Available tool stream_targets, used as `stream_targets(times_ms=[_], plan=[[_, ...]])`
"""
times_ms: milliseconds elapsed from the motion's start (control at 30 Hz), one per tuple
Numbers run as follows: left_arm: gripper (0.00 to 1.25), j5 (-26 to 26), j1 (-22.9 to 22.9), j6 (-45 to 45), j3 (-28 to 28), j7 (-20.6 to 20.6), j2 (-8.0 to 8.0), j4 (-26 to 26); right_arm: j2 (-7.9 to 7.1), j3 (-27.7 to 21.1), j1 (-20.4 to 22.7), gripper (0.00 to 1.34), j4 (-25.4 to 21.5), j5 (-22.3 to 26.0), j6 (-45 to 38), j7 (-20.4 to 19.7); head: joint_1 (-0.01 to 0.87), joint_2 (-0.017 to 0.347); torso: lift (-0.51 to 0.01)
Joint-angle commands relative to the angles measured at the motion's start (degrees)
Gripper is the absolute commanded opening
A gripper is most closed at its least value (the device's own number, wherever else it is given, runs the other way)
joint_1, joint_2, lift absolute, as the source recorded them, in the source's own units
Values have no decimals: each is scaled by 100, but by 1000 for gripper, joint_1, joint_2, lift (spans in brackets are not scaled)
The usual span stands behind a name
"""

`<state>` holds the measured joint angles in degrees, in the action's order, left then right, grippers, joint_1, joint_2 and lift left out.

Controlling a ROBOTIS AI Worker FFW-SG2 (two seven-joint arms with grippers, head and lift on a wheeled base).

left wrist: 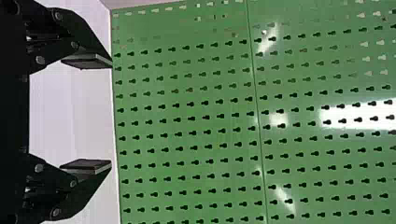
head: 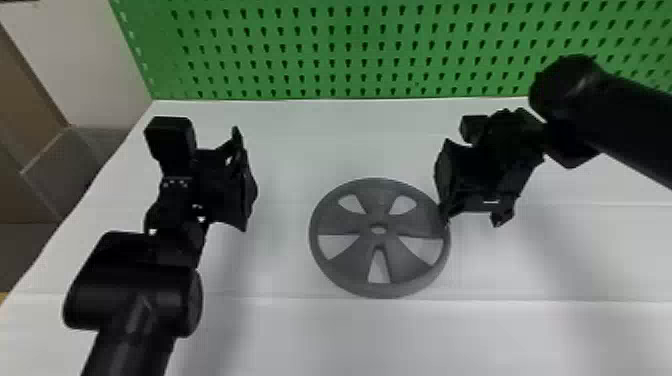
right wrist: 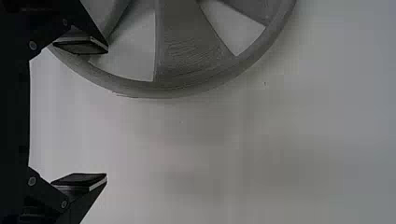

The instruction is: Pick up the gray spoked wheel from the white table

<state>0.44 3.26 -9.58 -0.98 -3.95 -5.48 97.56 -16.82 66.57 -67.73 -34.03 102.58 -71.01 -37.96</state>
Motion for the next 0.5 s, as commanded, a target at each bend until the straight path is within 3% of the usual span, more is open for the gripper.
stream_targets(times_ms=[0, 233, 467], plan=[[761, -9, 26, 0, -7, 0, 3, 0, 74, -311, 67, 1029, 231, 878, 9, -783, 779, 98, -73], [761, -18, 17, 0, -7, -18, -6, 0, 197, -496, 164, 1025, 415, 1221, 237, -1143, 779, 98, -73], [761, -35, 17, 0, -33, -35, -14, 0, 276, -382, 225, 1029, 415, 1572, 545, -1451, 779, 98, -73]])
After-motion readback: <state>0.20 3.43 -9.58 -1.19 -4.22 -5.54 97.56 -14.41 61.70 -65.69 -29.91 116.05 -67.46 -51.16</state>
